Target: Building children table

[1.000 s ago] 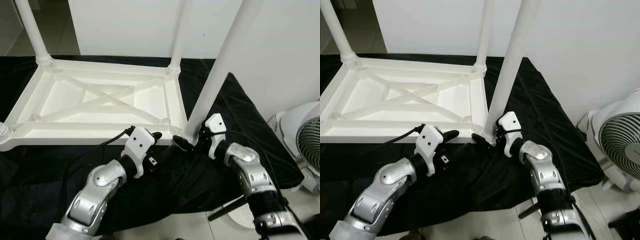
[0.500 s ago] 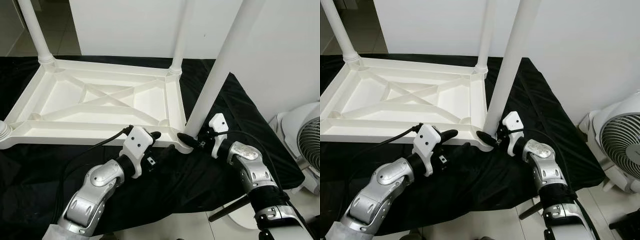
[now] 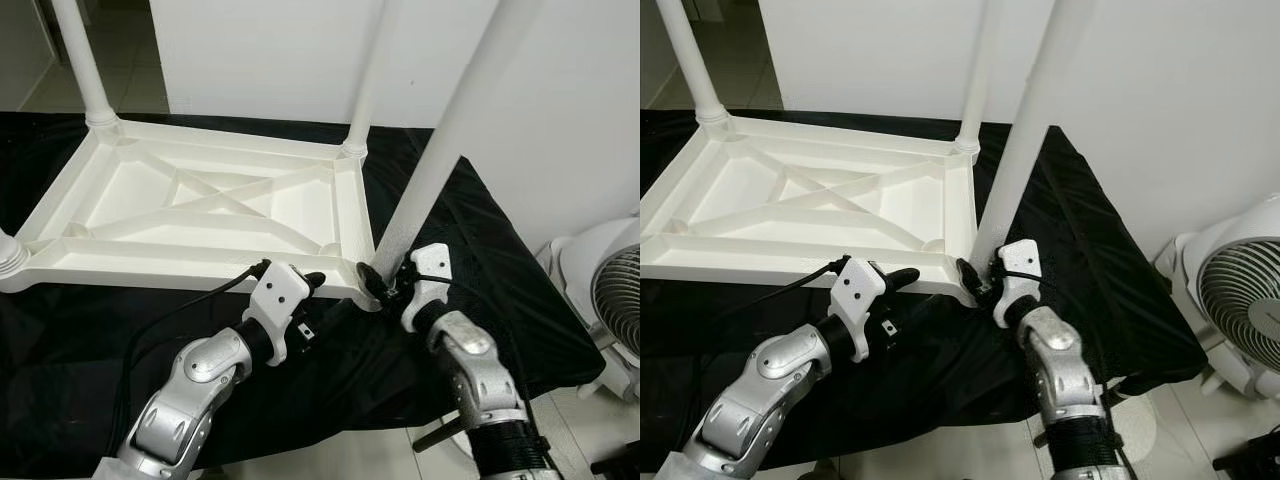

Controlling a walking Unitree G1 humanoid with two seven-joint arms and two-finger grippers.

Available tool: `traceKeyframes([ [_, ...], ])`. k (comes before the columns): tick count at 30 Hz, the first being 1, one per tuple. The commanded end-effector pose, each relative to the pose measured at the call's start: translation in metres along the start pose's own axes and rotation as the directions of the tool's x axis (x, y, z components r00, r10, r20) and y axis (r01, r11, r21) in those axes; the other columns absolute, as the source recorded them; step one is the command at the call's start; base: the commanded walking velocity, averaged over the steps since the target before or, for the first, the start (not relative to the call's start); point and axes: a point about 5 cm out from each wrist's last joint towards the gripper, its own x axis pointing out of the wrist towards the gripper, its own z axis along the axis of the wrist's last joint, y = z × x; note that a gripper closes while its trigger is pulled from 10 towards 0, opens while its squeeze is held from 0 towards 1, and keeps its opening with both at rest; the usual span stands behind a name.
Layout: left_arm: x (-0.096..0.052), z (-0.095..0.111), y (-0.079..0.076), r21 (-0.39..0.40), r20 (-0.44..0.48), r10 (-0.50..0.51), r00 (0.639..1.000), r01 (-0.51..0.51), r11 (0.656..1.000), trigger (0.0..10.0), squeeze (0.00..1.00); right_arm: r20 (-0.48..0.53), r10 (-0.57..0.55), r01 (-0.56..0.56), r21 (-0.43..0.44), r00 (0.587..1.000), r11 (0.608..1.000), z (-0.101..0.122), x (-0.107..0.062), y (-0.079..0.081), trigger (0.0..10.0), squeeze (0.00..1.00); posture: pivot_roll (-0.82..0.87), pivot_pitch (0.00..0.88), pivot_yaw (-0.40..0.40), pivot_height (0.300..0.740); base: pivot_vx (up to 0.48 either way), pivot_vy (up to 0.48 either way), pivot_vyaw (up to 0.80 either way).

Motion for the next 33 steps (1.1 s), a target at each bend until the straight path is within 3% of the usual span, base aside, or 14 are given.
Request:
traceKeyframes([
  [1,0.001,0.002,-0.005,-0.004,0.008,-0.023,1.000,0.023,1.000,10.0,0.00,-0.074,-0.131,0.131,-0.013,0.989,0.991,-0.012,-0.005,-0.008,0.0,0.00,0.16,0.031,-0.107,0.740,0.000,0.000,0.00],
  [3,0.000,0.001,-0.005,-0.007,0.008,-0.024,1.000,0.024,1.000,10.0,0.00,-0.062,-0.174,0.175,0.010,0.983,0.984,-0.007,-0.005,0.001,0.0,0.00,0.15,0.036,-0.100,0.740,0.000,0.000,0.00],
  [6,0.000,0.001,-0.006,-0.012,0.006,-0.029,1.000,0.029,1.000,10.0,0.00,-0.054,-0.146,0.147,0.020,0.988,0.989,-0.004,-0.005,0.007,0.0,0.00,0.14,0.043,-0.095,0.740,0.000,0.000,0.00],
  [7,0.000,0.000,-0.006,-0.013,0.003,-0.032,0.999,0.032,0.999,10.0,0.00,-0.056,-0.116,0.117,0.017,0.992,0.993,-0.003,-0.006,0.005,10.0,0.00,0.14,0.044,-0.094,0.740,0.000,0.000,0.00],
  [8,0.000,0.000,-0.006,-0.013,0.003,-0.032,0.999,0.032,0.999,10.0,0.00,-0.056,-0.116,0.117,0.017,0.992,0.993,-0.003,-0.006,0.005,10.0,0.00,0.14,0.044,-0.094,0.740,0.000,0.000,0.00],
  [9,0.000,0.000,-0.005,-0.015,0.003,-0.031,1.000,0.031,0.999,10.0,0.00,-0.055,-0.101,0.102,0.019,0.993,0.995,-0.002,-0.008,0.001,10.0,1.00,0.14,0.049,-0.092,0.740,0.000,0.000,0.00],
  [16,0.001,0.000,-0.004,-0.016,0.005,-0.027,1.000,0.027,1.000,10.0,0.00,-0.042,-0.057,0.057,-0.007,0.997,0.998,0.004,-0.010,-0.005,10.0,1.00,0.13,0.054,-0.091,0.740,0.000,0.000,0.00],
  [20,0.001,0.001,-0.003,-0.015,0.006,-0.022,1.000,0.022,1.000,10.0,0.00,-0.057,0.074,-0.078,-0.076,0.996,0.994,0.010,-0.007,-0.011,10.0,1.00,0.13,0.056,-0.092,0.740,0.000,0.000,0.00],
  [21,0.001,0.001,-0.003,-0.015,0.006,-0.020,1.000,0.020,1.000,10.0,0.00,-0.059,0.117,-0.122,-0.095,0.991,0.988,0.011,-0.006,-0.012,10.0,0.00,0.13,0.055,-0.091,0.740,0.000,0.000,0.00],
  [29,0.001,0.001,-0.001,-0.012,0.006,-0.015,1.000,0.015,1.000,10.0,0.00,-0.058,0.241,-0.247,-0.164,0.969,0.955,0.014,-0.002,-0.019,10.0,0.00,0.14,0.051,-0.083,0.740,0.000,0.000,0.00],
  [32,0.000,0.003,0.004,-0.002,0.007,-0.006,1.000,0.006,1.000,10.0,0.00,-0.090,0.418,-0.428,-0.228,0.904,0.875,0.015,0.007,-0.025,10.0,0.00,0.15,0.042,-0.076,0.740,0.000,0.000,0.00],
  [33,0.000,0.003,0.004,-0.002,0.007,-0.006,1.000,0.006,1.000,10.0,0.00,-0.090,0.418,-0.428,-0.228,0.904,0.875,0.015,0.007,-0.025,10.0,0.00,0.15,0.042,-0.076,0.740,0.000,0.000,0.00],
])
